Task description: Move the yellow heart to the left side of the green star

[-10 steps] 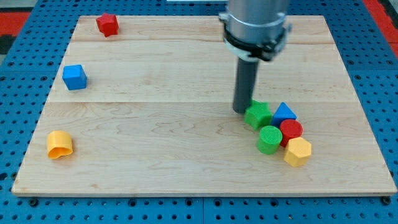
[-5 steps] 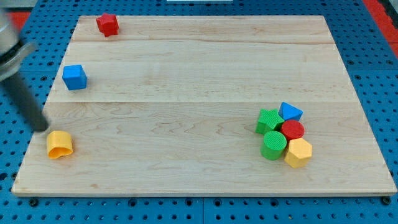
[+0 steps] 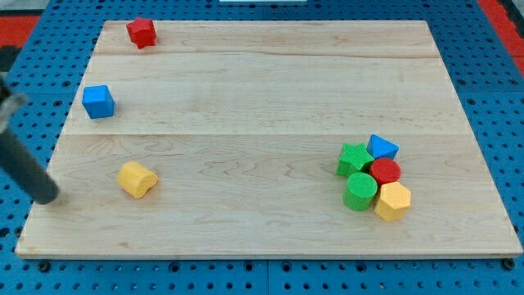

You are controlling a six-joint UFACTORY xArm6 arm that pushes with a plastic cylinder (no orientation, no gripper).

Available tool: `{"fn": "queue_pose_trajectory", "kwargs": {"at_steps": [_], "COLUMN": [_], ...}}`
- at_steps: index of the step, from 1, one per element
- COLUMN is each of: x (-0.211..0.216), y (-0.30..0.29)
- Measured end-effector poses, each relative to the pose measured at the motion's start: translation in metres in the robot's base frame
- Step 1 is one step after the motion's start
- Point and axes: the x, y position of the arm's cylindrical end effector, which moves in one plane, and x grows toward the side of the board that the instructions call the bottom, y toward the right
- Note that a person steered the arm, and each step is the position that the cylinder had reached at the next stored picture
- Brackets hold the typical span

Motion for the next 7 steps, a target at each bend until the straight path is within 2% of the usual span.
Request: {"fn": "queue_pose_trajectory", "kwargs": {"at_steps": [1,3,5,6,7], "x": [-0.002,-0.019,-0.041,-0.062,-0.060], "y": [0.074,0.080,0.132,0.127,0.145]}}
